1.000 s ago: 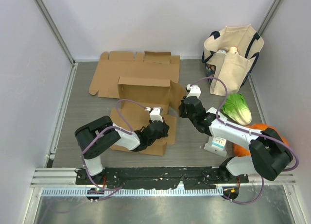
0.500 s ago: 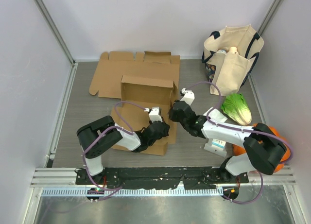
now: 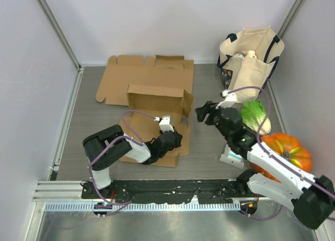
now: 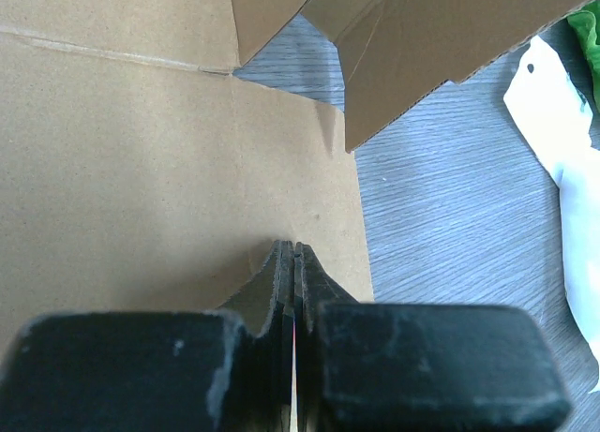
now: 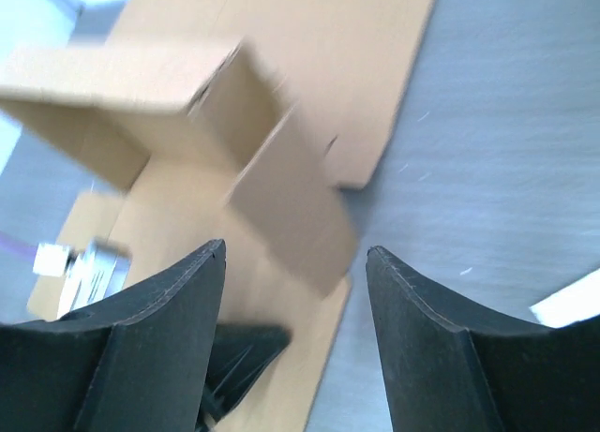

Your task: Fold the paper box

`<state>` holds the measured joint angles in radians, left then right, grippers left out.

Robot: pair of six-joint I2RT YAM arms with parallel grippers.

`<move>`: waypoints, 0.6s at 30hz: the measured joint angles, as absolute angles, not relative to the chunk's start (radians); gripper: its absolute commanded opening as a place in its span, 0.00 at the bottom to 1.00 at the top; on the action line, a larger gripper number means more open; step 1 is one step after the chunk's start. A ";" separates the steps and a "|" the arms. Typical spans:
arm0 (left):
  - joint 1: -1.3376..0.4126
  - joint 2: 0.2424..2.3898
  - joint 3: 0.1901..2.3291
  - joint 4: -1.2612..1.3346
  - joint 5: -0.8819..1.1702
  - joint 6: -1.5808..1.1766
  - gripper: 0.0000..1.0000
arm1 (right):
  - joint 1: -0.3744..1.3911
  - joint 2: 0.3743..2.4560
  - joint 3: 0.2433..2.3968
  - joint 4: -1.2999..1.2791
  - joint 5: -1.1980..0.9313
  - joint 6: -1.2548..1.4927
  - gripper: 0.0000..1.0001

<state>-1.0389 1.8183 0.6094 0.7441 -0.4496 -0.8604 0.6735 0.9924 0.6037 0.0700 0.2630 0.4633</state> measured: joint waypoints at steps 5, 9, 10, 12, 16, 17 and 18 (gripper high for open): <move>-1.039 1.816 0.604 0.748 -0.451 -0.860 0.00 | 0.444 0.912 0.604 0.063 0.257 0.383 0.60; -1.039 1.816 0.604 0.748 -0.451 -0.860 0.00 | 0.404 1.098 0.678 0.042 0.171 0.205 0.60; -1.039 1.816 0.604 0.748 -0.451 -0.860 0.00 | 0.402 1.173 0.707 0.045 0.128 0.159 0.62; -1.039 1.816 0.604 0.749 -0.451 -0.859 0.00 | 0.397 1.271 0.729 0.061 0.052 0.084 0.63; -1.039 1.816 0.604 0.749 -0.449 -0.858 0.00 | 0.390 1.393 0.732 0.082 -0.105 -0.068 0.63; -1.039 1.816 0.604 0.750 -0.447 -0.857 0.00 | 0.388 1.414 0.733 0.088 -0.162 -0.102 0.63; -1.039 1.816 0.604 0.750 -0.446 -0.857 0.00 | 0.387 1.424 0.733 0.092 -0.197 -0.123 0.63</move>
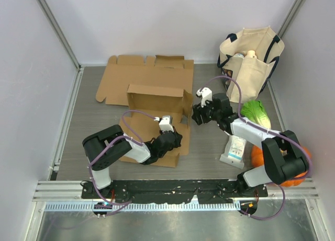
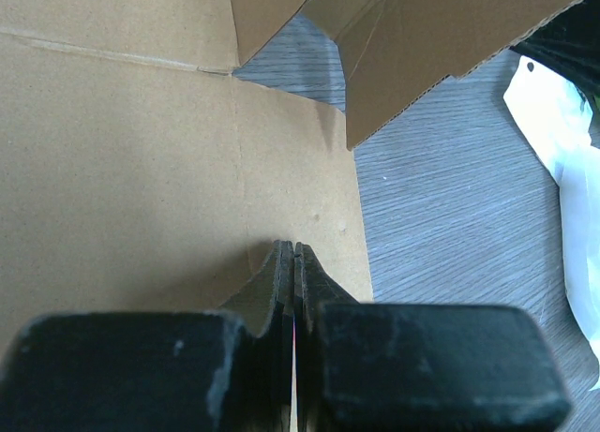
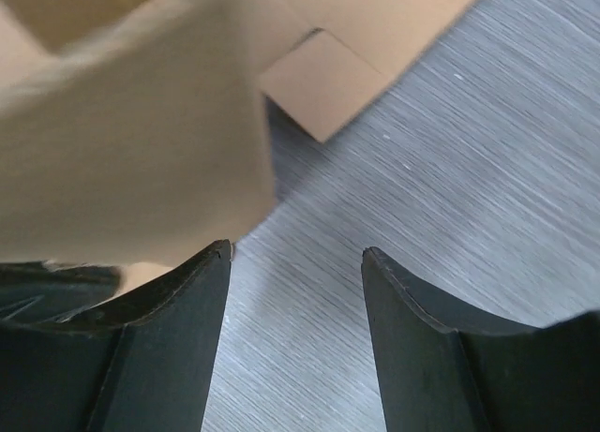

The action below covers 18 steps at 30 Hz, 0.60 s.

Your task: Fold the paper box

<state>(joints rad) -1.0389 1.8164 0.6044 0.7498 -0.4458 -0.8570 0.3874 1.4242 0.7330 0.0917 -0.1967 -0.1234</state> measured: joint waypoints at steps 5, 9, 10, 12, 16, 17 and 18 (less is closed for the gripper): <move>-1.039 1.816 0.604 0.750 -0.444 -0.853 0.00 | 0.386 1.431 0.733 0.179 -0.358 -0.185 0.63; -1.039 1.815 0.604 0.750 -0.444 -0.848 0.00 | 0.395 1.431 0.730 0.270 -0.406 -0.200 0.62; -1.039 1.815 0.604 0.750 -0.444 -0.847 0.00 | 0.398 1.431 0.729 0.289 -0.414 -0.204 0.62; -1.039 1.815 0.604 0.750 -0.444 -0.844 0.00 | 0.408 1.435 0.729 0.321 -0.422 -0.209 0.61; -1.039 1.815 0.604 0.750 -0.444 -0.834 0.00 | 0.438 1.454 0.723 0.385 -0.421 -0.213 0.61; -1.039 1.815 0.604 0.750 -0.444 -0.833 0.00 | 0.447 1.462 0.719 0.403 -0.419 -0.213 0.61; -1.039 1.815 0.604 0.750 -0.444 -0.832 0.00 | 0.457 1.467 0.718 0.409 -0.417 -0.213 0.61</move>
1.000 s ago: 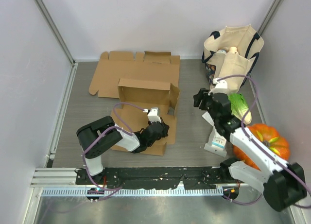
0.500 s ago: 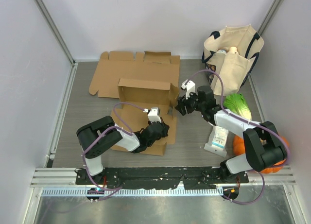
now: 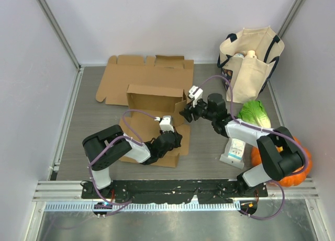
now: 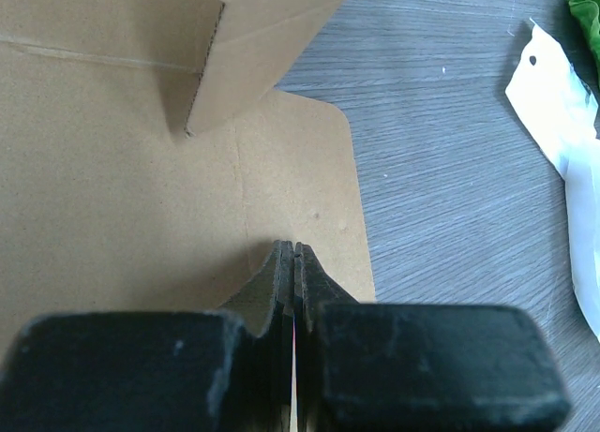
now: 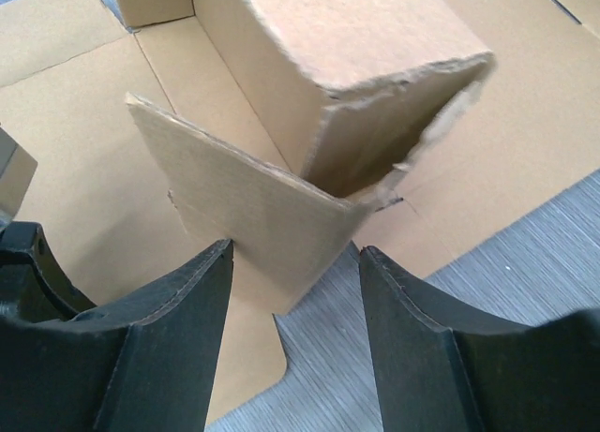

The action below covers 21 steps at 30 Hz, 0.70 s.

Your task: Fold the paper box

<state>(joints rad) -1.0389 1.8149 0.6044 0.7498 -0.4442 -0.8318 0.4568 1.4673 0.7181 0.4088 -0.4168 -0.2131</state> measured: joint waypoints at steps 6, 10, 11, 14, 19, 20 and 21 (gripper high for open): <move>-1.039 1.814 0.604 0.749 -0.444 -0.831 0.00 | 0.553 1.523 0.681 0.538 -0.283 -0.216 0.61; -1.039 1.814 0.604 0.749 -0.445 -0.830 0.00 | 0.624 1.574 0.667 0.642 -0.137 -0.216 0.61; -1.039 1.814 0.604 0.749 -0.445 -0.830 0.00 | 0.637 1.585 0.667 0.663 -0.105 -0.215 0.61; -1.039 1.814 0.604 0.749 -0.445 -0.830 0.00 | 0.687 1.629 0.667 0.736 0.035 -0.210 0.61; -1.039 1.814 0.604 0.750 -0.446 -0.830 0.00 | 0.751 1.715 0.677 0.838 0.237 -0.199 0.60; -1.039 1.814 0.601 0.752 -0.448 -0.830 0.00 | 0.760 1.729 0.679 0.858 0.272 -0.196 0.56; -1.039 1.813 0.599 0.752 -0.449 -0.830 0.00 | 0.767 1.742 0.682 0.874 0.302 -0.194 0.55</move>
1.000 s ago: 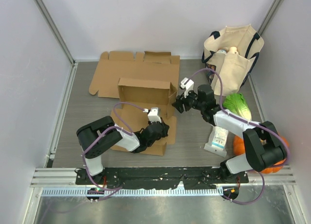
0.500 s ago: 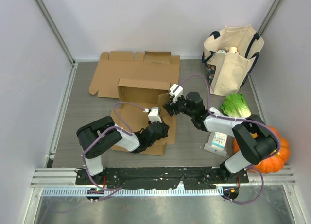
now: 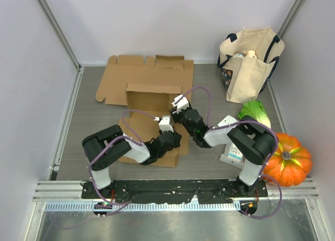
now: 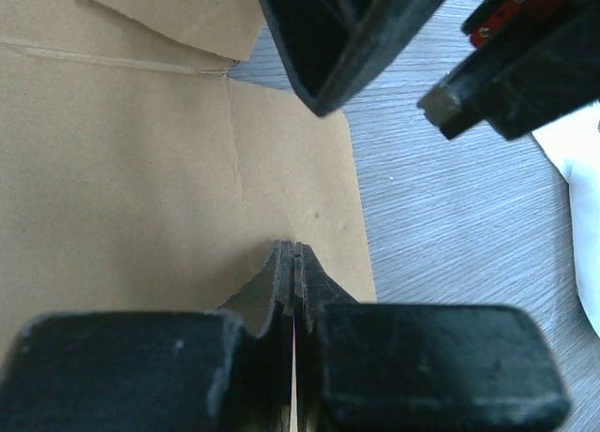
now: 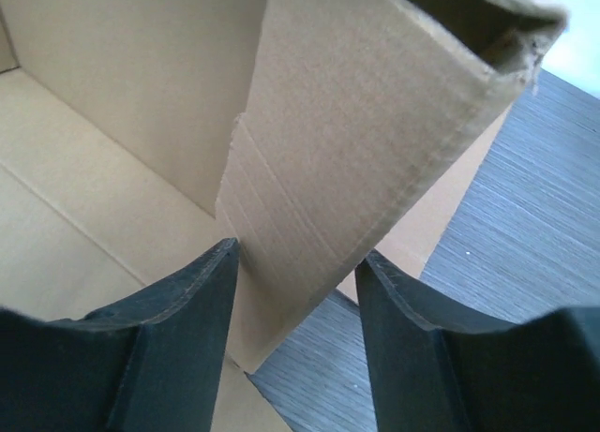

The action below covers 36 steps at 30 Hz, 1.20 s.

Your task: Fold the paper box

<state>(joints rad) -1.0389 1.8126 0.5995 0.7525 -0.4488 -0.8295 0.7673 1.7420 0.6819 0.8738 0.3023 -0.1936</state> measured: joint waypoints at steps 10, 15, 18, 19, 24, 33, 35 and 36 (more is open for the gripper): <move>-1.039 1.790 0.553 0.794 -0.469 -0.828 0.00 | 0.787 1.800 0.698 0.971 0.451 -0.165 0.17; -1.039 1.710 0.485 0.787 -0.483 -0.804 0.12 | 0.789 1.807 0.698 1.024 0.463 -0.169 0.08; -1.039 1.575 0.426 0.754 -0.500 -0.770 0.36 | 0.789 1.807 0.698 1.053 0.456 -0.184 0.03; -1.039 1.519 0.411 0.741 -0.508 -0.758 0.40 | 0.789 1.807 0.696 1.055 0.448 -0.188 0.02; -1.039 1.137 0.377 0.540 -0.600 -0.717 0.54 | 0.787 1.807 0.682 1.067 0.407 -0.192 0.01; -1.025 0.647 0.378 0.034 -0.910 -0.731 0.82 | 0.778 1.807 0.678 1.065 0.355 -0.173 0.04; -1.008 0.656 0.404 -0.121 -0.955 -0.764 0.83 | 0.776 1.807 0.678 1.061 0.348 -0.170 0.05; -0.992 0.666 0.413 -0.165 -0.968 -0.777 0.83 | 0.775 1.807 0.678 1.059 0.344 -0.169 0.06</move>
<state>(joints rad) -0.9924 0.6659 0.4129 -0.1646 -0.9680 -0.7773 0.7746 1.8072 0.6781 1.0588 0.3443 -0.1688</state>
